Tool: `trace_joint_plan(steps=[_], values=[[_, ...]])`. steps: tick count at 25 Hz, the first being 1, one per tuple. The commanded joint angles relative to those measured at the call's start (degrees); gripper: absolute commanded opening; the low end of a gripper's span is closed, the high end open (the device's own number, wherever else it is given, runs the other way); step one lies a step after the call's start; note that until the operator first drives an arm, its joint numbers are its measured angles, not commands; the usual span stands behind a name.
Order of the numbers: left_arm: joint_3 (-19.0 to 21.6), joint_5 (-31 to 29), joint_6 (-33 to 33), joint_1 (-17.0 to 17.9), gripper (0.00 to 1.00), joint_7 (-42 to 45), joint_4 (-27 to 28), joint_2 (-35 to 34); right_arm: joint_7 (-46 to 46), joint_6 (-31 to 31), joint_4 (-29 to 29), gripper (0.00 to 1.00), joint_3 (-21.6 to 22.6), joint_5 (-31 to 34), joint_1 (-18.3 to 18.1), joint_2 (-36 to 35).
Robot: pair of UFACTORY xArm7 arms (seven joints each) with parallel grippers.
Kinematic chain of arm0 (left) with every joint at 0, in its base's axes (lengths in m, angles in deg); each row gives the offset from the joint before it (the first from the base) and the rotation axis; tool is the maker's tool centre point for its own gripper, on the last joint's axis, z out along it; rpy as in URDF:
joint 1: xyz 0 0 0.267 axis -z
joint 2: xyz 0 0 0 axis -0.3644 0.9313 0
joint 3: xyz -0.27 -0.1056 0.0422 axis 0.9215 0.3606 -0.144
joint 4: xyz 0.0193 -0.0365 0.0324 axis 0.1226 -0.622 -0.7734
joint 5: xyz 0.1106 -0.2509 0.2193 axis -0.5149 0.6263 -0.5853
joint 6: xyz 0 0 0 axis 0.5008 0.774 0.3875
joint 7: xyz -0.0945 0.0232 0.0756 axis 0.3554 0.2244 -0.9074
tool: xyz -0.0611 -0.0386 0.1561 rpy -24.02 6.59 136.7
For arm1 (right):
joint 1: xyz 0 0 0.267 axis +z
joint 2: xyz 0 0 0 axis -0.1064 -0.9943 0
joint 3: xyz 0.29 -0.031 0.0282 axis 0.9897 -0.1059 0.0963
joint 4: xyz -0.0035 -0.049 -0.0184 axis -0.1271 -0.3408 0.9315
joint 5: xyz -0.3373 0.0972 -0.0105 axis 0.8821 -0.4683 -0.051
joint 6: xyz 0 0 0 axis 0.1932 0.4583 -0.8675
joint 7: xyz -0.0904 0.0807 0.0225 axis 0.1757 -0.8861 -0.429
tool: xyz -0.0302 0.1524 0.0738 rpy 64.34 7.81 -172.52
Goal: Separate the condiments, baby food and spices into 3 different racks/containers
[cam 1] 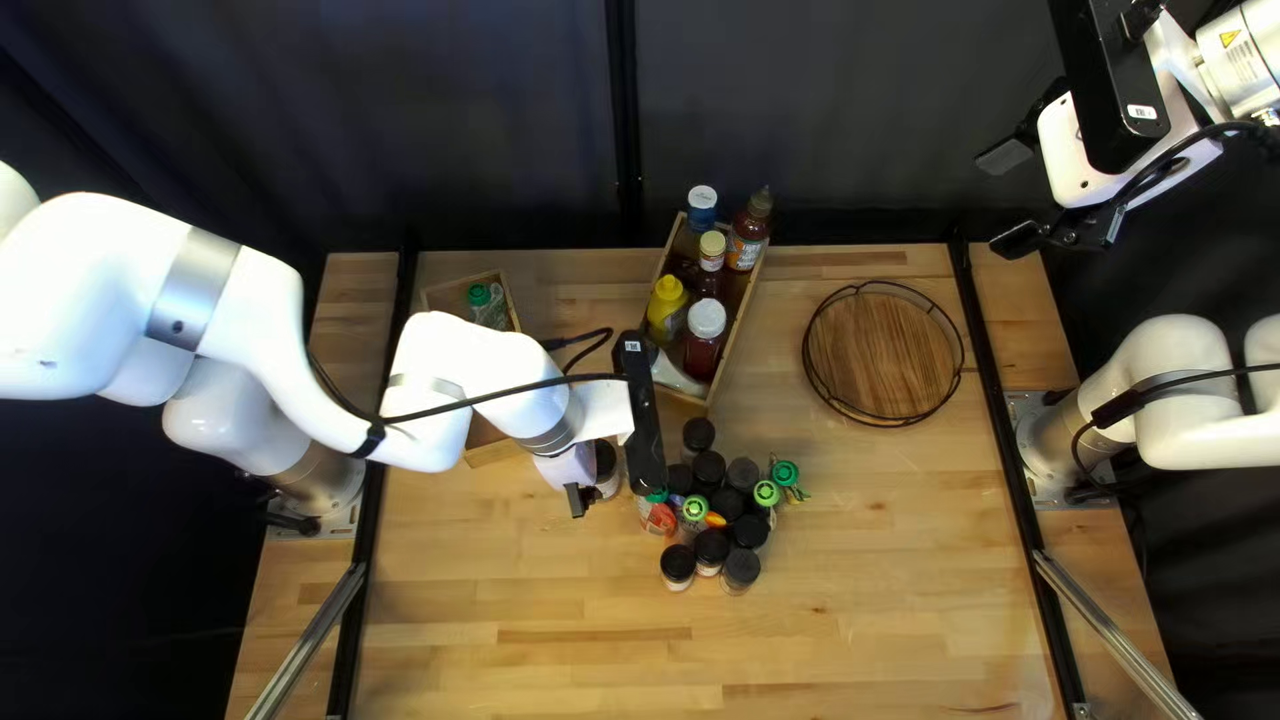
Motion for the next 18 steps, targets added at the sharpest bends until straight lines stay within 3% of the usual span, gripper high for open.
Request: trace_joint_plan(steps=[1,8,9,11,14,18], values=[[0.0,-0.2,-2.0,-0.4,1.00,0.9,-0.6,1.7,0.0,0.0,0.0,1.00,0.0,0.0,0.0,0.0],[-0.1,-1.4,-4.5,-1.0,1.00,2.1,-1.3,3.5,0.0,0.0,0.0,1.00,0.0,0.0,0.0,0.0],[-0.1,-1.6,-4.7,-1.1,0.90,2.3,-1.3,3.8,0.0,0.0,0.0,1.00,0.0,0.0,0.0,0.0],[-0.1,-2.1,-4.9,-1.2,0.05,2.6,-1.0,4.4,0.0,0.0,0.0,1.00,0.0,0.0,0.0,0.0],[0.1,-2.3,-3.7,-1.2,0.00,2.8,-0.4,4.0,0.0,0.0,0.0,1.00,0.0,0.0,0.0,0.0],[0.4,-1.9,3.2,-0.8,0.00,2.6,2.4,1.2,0.0,0.0,0.0,1.00,0.0,0.0,0.0,0.0]])
